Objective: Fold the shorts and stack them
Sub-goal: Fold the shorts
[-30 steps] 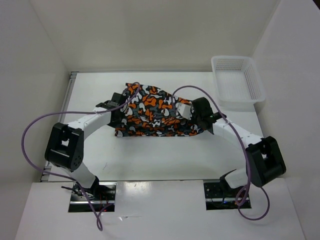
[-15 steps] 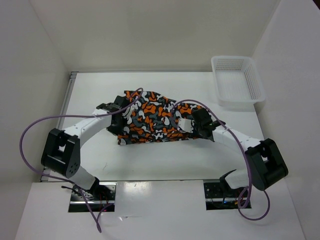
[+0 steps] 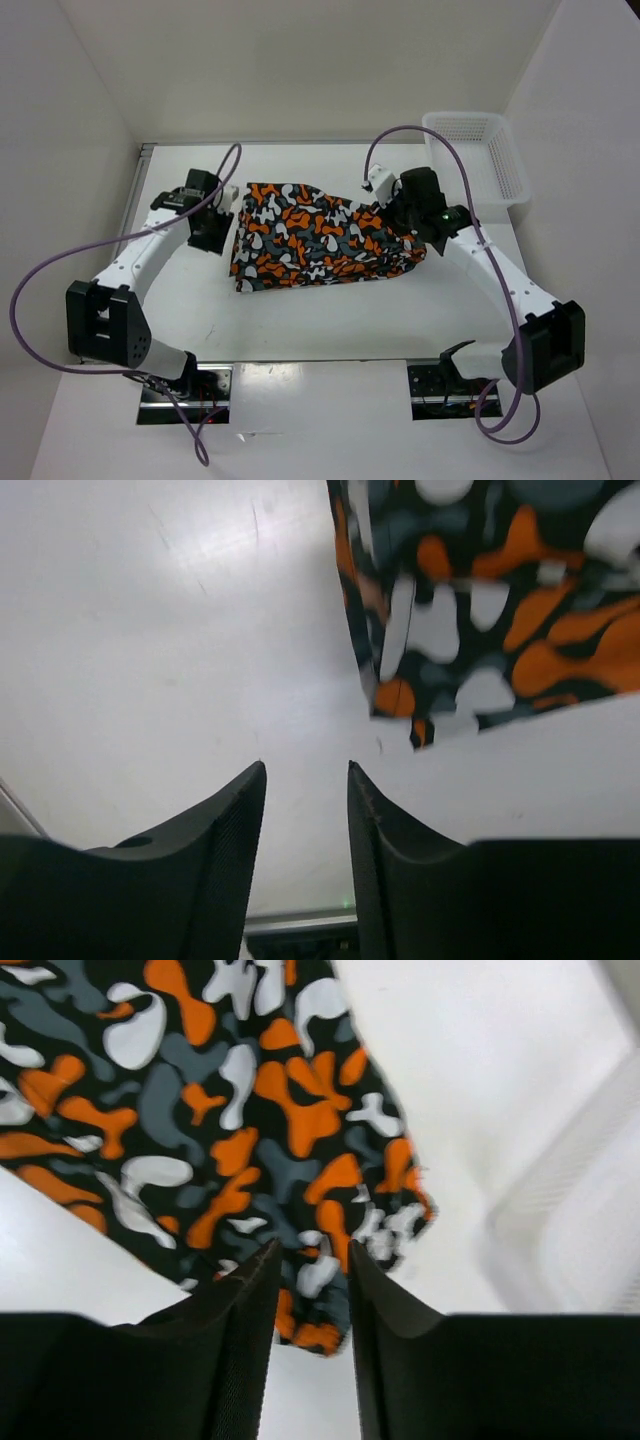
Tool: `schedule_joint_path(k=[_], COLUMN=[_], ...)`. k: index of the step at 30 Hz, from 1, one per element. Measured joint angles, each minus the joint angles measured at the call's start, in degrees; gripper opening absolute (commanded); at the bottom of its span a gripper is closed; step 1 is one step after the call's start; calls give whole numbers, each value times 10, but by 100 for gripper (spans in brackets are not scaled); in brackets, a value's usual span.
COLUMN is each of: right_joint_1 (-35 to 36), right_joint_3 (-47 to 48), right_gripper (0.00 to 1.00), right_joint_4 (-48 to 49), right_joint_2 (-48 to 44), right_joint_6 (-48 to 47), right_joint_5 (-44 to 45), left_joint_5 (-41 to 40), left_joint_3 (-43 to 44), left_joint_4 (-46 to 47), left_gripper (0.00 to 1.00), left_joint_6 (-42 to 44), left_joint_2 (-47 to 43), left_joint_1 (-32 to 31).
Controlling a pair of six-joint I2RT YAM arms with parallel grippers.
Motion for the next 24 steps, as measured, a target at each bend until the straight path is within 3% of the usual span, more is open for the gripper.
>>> schedule_joint_path(k=[5,11,19,24], right_joint_1=[0,-3,-2,-1], right_joint_3=[0,-26,-119,-120], right_gripper=[28,23,23,25], right_joint_4=[-1,9,23,41], right_joint_2=[45,107,171,184], right_joint_6=[59,62,9,-12], right_joint_5=[-16,6,50,73], left_joint_5=[61,116,38,16], left_joint_3=[60,19,-94,-108], left_joint_4=[54,75,115,123], left_gripper=[53,56,55,55], left_joint_6=[0,0,0,-3], left_joint_2=[43,107,131,132], left_joint_1=[9,-47,-115,-122])
